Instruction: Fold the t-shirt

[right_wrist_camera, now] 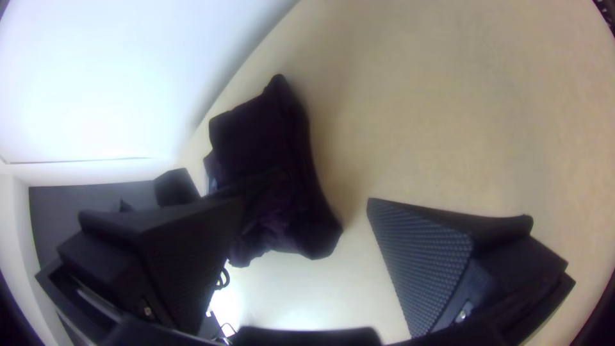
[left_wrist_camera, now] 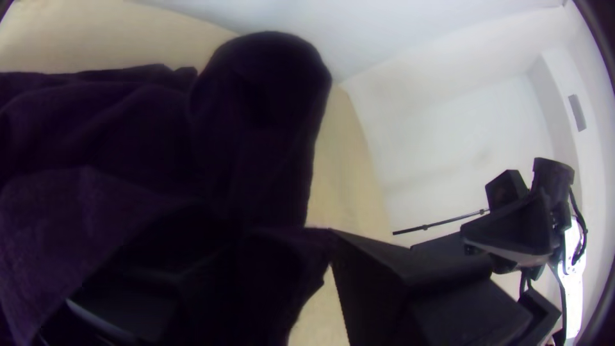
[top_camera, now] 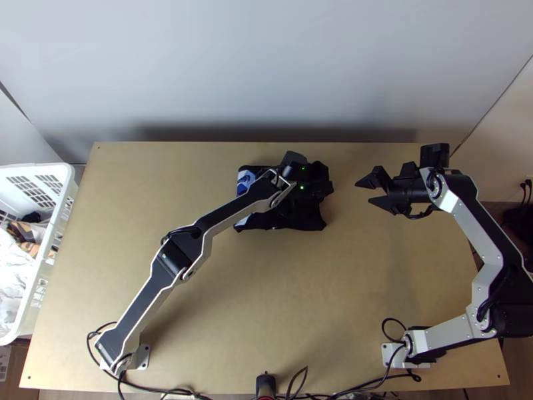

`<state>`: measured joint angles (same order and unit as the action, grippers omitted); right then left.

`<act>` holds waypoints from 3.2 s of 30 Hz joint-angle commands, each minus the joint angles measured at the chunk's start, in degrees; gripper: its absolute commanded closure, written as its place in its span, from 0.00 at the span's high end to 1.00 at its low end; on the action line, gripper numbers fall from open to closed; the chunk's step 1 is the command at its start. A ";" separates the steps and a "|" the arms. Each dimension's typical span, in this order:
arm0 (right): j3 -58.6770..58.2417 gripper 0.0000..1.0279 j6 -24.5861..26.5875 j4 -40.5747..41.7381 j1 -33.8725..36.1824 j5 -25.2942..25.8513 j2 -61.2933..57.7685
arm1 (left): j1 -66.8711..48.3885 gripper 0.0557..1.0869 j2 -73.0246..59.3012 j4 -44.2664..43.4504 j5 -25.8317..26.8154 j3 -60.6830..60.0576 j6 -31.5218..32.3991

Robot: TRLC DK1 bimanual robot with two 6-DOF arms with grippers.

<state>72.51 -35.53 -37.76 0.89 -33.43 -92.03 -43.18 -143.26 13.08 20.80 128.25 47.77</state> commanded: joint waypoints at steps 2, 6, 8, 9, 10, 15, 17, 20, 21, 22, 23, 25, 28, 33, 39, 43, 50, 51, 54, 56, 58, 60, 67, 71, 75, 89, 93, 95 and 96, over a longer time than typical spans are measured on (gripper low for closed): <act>-0.26 0.86 -0.24 0.93 -0.27 0.03 -0.34 | -0.06 0.57 2.46 0.19 -0.14 0.07 -0.04; -0.18 0.86 -0.77 1.99 -0.71 -0.06 -0.61 | 0.02 0.57 5.10 0.10 -0.14 0.07 0.75; -0.09 0.86 -0.95 2.51 -0.80 -0.06 -0.96 | -0.06 0.57 6.06 0.10 -0.58 0.07 0.75; 0.00 0.86 -1.03 2.78 -0.80 -0.06 -1.05 | -0.15 0.58 6.33 0.19 -1.37 0.07 0.13; 0.00 0.86 -1.12 3.13 -0.80 -0.06 -1.14 | -0.15 0.62 6.50 0.54 -1.72 0.07 -0.83; 0.35 0.86 -1.47 3.48 -0.97 -0.06 -1.05 | -0.15 0.66 6.06 2.30 -5.59 -0.10 -5.93; 0.44 0.86 -1.47 3.48 -0.97 -0.06 -0.96 | -0.06 0.70 5.80 2.56 -5.68 -0.19 -6.11; 0.61 0.86 -1.56 3.48 -0.80 -0.06 -0.70 | -0.33 0.70 5.80 2.48 -5.59 -0.10 -6.11; 0.61 0.86 -1.74 3.48 -0.80 -0.06 -0.61 | -0.59 0.70 5.89 2.30 -5.50 -0.10 -6.02; 0.61 0.86 -1.91 3.48 -0.80 -0.06 -0.61 | -0.85 0.70 6.06 2.04 -5.50 -0.01 -5.93; 0.53 0.86 -2.00 3.57 -0.80 -0.06 -0.70 | -1.03 0.70 6.15 1.77 -5.59 0.16 -6.02; 0.44 0.86 -2.00 3.57 -0.80 -0.06 -0.61 | -1.21 0.70 6.42 1.77 -5.94 0.95 -6.28; 0.35 0.86 -2.18 3.66 -0.97 -0.14 -0.61 | -0.50 0.70 7.47 1.77 -6.56 1.39 -6.64; 1.49 0.86 -4.29 6.73 -2.82 -0.23 -1.14 | 2.57 0.70 10.99 2.30 -6.73 1.39 -6.55; 12.04 0.86 -5.96 6.64 -6.25 -0.23 -9.75 | 7.85 0.70 14.15 3.27 -7.44 -0.28 -6.46; 24.61 0.86 -10.61 2.43 -8.44 -2.08 -20.65 | 11.01 0.70 15.56 5.73 -7.44 -1.60 -6.37; 31.64 0.86 -14.13 -7.59 -12.75 -4.89 -26.45 | 14.35 0.70 16.17 9.59 -6.91 -2.56 -6.55; 31.20 0.86 -14.13 -8.65 -13.19 -4.89 -26.45 | 14.61 0.70 16.08 10.30 -6.82 -2.74 -6.55; 31.02 0.86 -14.13 -13.75 -14.16 -4.89 -26.18 | 14.97 0.70 15.91 10.91 -6.82 -2.83 -6.55; 30.59 0.86 -14.22 -14.98 -14.60 -4.89 -25.74 | 14.97 0.70 15.91 10.65 -6.82 -2.83 -6.55; 29.71 0.85 -15.18 -15.24 -15.04 -4.89 -25.74 | 14.88 0.70 15.73 10.21 -6.82 -2.83 -6.55; 28.74 0.75 -16.41 -15.42 -16.00 -4.89 -25.83 | 14.79 0.70 15.56 10.03 -6.73 -2.74 -6.55; 26.10 0.24 -18.52 -20.87 -18.46 -4.45 -24.69 | 14.88 0.70 15.29 10.03 -6.73 -2.74 -6.37; 23.11 0.23 -15.80 -27.28 -18.99 -4.45 -24.95 | 15.23 0.70 15.12 10.03 -6.82 -2.65 -6.37; 18.19 0.23 -12.55 -33.35 -18.99 -4.10 -24.25 | 15.58 0.70 15.12 9.95 -6.73 -2.65 -6.37; 8.79 0.24 -6.66 -36.25 -16.88 18.93 -16.52 | 14.97 0.70 14.15 10.12 -6.73 -2.65 -6.37; 11.86 0.47 -5.78 -36.16 -15.56 22.27 -14.32 | 15.23 0.70 14.33 10.39 -6.73 -2.65 -6.37; 13.53 0.75 -4.20 -35.28 -14.86 23.06 -13.62 | 15.49 0.70 14.41 10.47 -6.73 -2.65 -6.46; 14.59 0.85 -3.32 -34.75 -14.51 25.52 -13.62 | 15.49 0.70 14.41 10.56 -6.73 -2.74 -6.55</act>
<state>83.55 -41.78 -74.02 -15.49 -15.79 -107.85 -27.97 -128.90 23.33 14.06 125.58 41.36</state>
